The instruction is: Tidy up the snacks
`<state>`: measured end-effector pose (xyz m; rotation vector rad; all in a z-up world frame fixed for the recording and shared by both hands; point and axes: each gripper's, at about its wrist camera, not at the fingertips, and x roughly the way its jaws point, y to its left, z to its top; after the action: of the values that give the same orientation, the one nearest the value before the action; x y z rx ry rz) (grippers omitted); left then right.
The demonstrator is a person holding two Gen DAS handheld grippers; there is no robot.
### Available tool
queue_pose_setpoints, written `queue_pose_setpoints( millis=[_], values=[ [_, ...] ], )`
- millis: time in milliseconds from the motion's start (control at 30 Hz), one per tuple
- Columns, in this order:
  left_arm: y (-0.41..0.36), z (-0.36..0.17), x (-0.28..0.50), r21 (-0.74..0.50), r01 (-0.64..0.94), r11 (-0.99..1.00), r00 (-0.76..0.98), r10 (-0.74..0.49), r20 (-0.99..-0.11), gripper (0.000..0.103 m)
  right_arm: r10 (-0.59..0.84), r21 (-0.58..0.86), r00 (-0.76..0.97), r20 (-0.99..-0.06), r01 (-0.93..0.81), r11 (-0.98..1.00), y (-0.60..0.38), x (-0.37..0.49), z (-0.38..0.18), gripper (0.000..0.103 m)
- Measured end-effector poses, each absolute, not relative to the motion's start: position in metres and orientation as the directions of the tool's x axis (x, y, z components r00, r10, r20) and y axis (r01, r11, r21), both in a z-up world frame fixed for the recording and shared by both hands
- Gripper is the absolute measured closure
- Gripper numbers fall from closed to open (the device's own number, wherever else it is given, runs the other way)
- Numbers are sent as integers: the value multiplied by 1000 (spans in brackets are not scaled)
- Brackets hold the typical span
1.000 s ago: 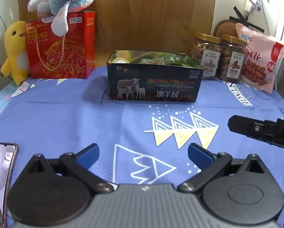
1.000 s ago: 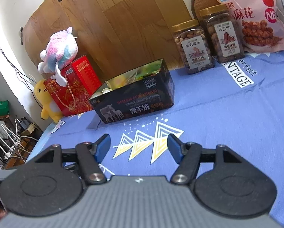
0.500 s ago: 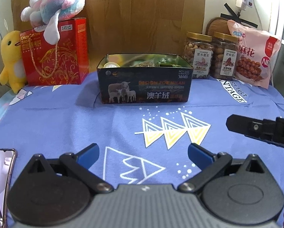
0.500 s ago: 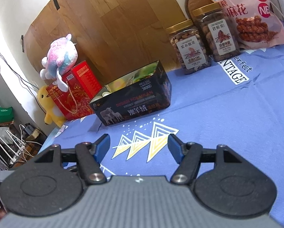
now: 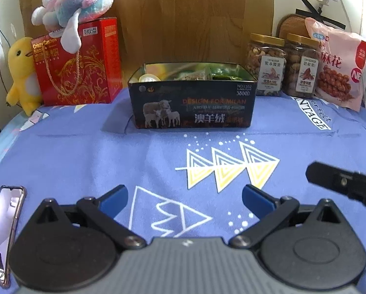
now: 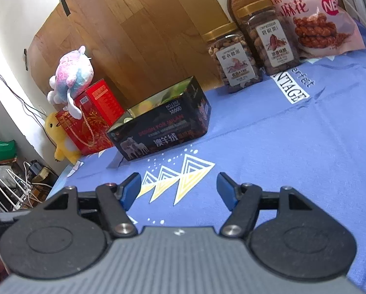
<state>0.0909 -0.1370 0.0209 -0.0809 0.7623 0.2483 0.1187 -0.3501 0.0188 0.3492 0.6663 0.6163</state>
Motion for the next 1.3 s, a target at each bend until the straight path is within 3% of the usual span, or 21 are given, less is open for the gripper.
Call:
queue_pose_setpoints(
  millis=[267, 500, 1300],
  values=[
    [-151, 25, 103, 132, -262, 956, 686, 280, -672, 0, 621, 460, 613, -488, -425, 780, -354, 122, 19, 27],
    [-154, 21, 106, 150, -262, 953, 658, 290, -695, 0, 601, 445, 611, -515, -409, 797, -353, 123, 14, 24],
    [-129, 19, 96, 52, -311, 949, 594, 237, -769, 0, 617, 409, 608, -500, -462, 787, -333, 112, 30, 24]
  ],
)
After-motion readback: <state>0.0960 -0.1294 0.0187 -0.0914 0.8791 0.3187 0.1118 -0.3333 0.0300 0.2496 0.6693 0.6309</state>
